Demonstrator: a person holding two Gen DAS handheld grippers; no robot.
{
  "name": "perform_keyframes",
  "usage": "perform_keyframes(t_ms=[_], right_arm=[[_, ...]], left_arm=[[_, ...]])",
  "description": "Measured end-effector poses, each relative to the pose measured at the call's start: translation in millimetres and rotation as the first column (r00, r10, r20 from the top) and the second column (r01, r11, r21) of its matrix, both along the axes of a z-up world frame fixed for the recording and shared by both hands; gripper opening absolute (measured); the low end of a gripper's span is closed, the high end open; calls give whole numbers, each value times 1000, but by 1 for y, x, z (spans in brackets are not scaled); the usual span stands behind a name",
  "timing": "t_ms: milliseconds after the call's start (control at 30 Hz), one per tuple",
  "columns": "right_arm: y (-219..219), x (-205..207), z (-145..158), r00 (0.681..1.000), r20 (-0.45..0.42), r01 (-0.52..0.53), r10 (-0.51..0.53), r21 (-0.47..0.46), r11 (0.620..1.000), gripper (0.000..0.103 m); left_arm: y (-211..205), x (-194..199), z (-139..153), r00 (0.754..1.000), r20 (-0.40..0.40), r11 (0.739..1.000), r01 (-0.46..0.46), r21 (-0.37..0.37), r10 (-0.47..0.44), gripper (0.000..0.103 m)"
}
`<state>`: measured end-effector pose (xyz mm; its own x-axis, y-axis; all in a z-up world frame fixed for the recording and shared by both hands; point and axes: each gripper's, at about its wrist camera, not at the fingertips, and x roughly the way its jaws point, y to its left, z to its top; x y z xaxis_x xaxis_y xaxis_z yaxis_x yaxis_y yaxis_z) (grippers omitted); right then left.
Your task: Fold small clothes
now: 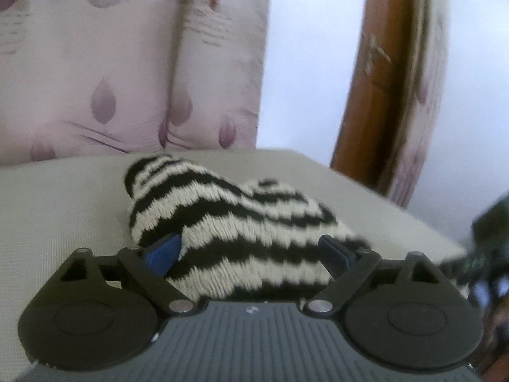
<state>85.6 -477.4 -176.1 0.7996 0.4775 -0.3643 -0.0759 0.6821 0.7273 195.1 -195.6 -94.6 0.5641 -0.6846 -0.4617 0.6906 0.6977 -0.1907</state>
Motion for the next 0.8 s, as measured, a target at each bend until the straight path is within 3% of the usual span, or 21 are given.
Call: perform_keyframes(t_ms=[67, 100, 133, 200, 300, 367, 533, 600, 667, 733, 800], right_arm=[[-2, 0, 13, 1000, -12, -13, 12, -36, 999, 15], [-3, 0, 25, 1000, -9, -4, 3, -83, 997, 15], [-3, 2, 38, 1000, 8, 11, -10, -138, 990, 15], [1, 5, 74, 996, 92, 41, -18, -254, 966, 15], [28, 34, 123, 974, 205, -16, 95, -359, 933, 15], [58, 67, 142, 954, 226, -77, 198, -455, 887, 15], [131, 162, 135, 890, 94, -307, 445, -598, 740, 10], [148, 187, 108, 896, -21, -348, 444, -654, 672, 8], [147, 200, 84, 905, -72, -366, 420, -634, 681, 8], [139, 203, 74, 913, -62, -364, 403, -569, 737, 8], [131, 205, 72, 915, -62, -370, 399, -523, 768, 8]], left_arm=[[5, -2, -9, 1000, -9, 1000, 11, -8, -11, 90], [3, -6, -12, 1000, 15, 999, 14, 36, -14, 89], [1, -9, -15, 999, 41, 997, 9, 71, -12, 89], [4, -14, -18, 998, 55, 998, 6, 69, -10, 92], [4, -18, -20, 998, 68, 998, 9, 65, -13, 94], [2, -16, -21, 998, 65, 998, 13, 56, -16, 96], [3, -18, -17, 997, 72, 998, 15, 58, -19, 98], [12, -21, -11, 997, 80, 999, -5, 36, 2, 97], [28, -22, -1, 998, 53, 999, -25, -43, 27, 97], [41, -22, 11, 999, 25, 990, -37, -137, 41, 97], [41, -20, 21, 1000, 21, 985, -3, -174, 7, 97]])
